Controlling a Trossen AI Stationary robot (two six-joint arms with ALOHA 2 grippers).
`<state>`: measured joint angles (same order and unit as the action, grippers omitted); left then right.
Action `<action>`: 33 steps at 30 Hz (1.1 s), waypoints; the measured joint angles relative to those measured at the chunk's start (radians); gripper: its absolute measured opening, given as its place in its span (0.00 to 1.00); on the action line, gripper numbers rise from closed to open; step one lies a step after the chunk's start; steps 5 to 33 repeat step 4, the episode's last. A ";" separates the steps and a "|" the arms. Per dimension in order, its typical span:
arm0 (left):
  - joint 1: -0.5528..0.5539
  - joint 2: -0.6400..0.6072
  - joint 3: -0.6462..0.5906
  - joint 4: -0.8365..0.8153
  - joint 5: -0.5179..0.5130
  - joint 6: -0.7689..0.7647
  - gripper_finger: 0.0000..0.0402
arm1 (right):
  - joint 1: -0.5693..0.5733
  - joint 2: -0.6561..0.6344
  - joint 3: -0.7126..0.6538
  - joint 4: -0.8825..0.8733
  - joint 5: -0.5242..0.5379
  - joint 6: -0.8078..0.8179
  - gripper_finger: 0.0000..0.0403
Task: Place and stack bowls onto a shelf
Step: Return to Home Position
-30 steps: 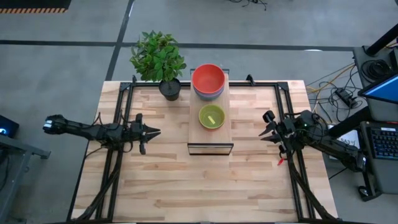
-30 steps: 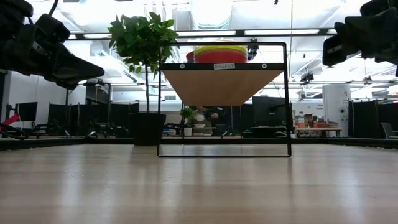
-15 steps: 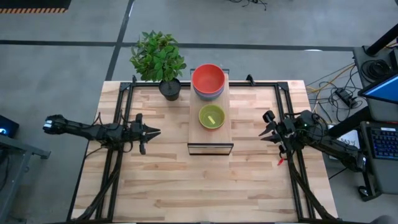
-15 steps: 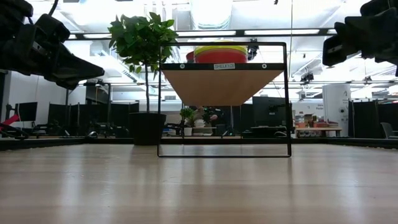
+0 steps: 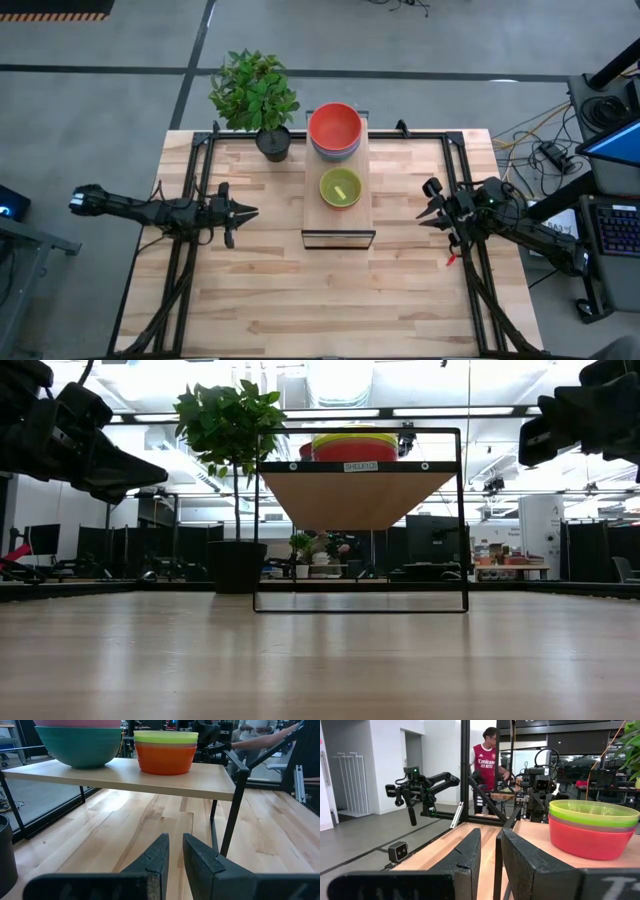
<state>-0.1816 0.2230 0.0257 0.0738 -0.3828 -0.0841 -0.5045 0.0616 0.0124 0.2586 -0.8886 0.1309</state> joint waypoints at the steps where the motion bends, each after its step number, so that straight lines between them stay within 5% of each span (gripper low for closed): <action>1: 0.000 0.000 0.000 0.000 0.000 0.000 0.09 | 0.000 0.000 0.000 0.000 0.000 0.000 0.17; 33: 0.000 0.000 0.000 0.000 0.000 0.000 0.09 | 0.000 0.000 0.000 0.000 0.000 0.000 0.17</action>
